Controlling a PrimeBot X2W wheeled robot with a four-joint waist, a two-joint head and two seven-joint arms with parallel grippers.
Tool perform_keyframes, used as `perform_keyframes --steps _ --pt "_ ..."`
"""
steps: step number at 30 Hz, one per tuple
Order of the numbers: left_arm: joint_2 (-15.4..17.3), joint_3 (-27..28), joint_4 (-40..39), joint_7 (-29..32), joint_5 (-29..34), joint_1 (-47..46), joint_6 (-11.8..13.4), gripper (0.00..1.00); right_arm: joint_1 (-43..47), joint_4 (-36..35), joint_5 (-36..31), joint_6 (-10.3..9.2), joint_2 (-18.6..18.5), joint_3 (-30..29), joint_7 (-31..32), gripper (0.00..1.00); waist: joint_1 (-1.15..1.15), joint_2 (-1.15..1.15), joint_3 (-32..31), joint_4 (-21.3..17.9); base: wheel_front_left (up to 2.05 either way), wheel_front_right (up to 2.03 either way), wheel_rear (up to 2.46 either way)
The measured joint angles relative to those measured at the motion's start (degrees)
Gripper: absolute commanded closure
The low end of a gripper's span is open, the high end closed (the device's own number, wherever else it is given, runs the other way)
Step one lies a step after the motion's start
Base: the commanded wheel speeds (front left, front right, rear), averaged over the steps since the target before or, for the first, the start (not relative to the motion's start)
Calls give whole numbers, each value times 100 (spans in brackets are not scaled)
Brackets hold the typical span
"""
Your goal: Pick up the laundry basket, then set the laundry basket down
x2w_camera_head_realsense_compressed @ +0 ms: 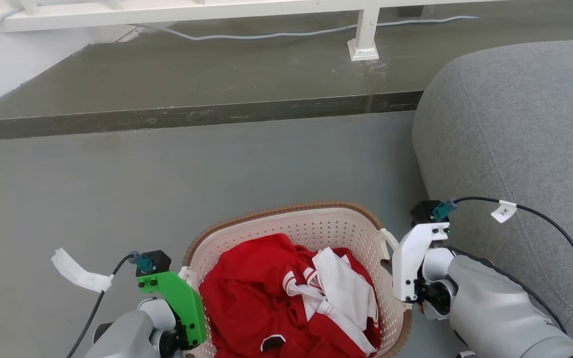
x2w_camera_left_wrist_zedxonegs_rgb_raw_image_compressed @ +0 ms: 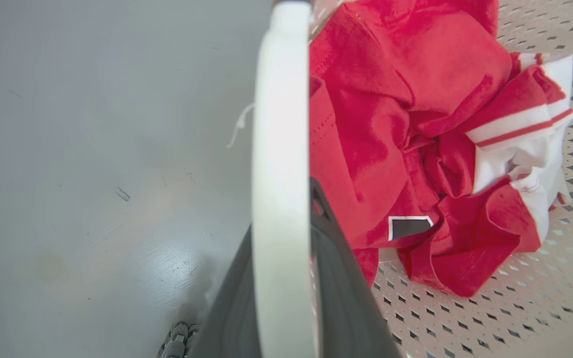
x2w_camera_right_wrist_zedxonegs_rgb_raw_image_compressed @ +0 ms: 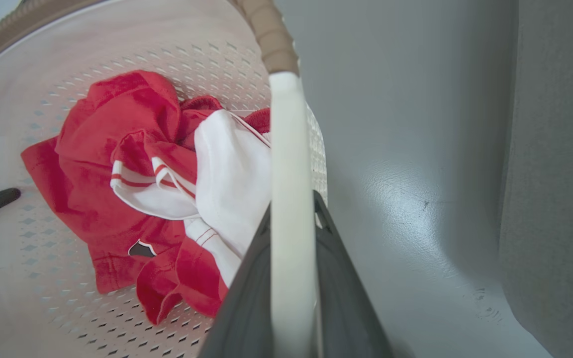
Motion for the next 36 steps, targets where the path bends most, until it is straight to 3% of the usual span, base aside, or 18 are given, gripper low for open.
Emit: perform_keyframes --steps 17,36 --pt "41 -54 -26 -62 -77 -5 0 100 -7 -92 167 -1 -43 126 -9 100 0 0 159 -36 0 0 0" --pt "94 -147 -123 -396 -71 -393 0 100 -316 -233 216 -1 -156 172 -382 100 0 0 928 -107 0 0 0"
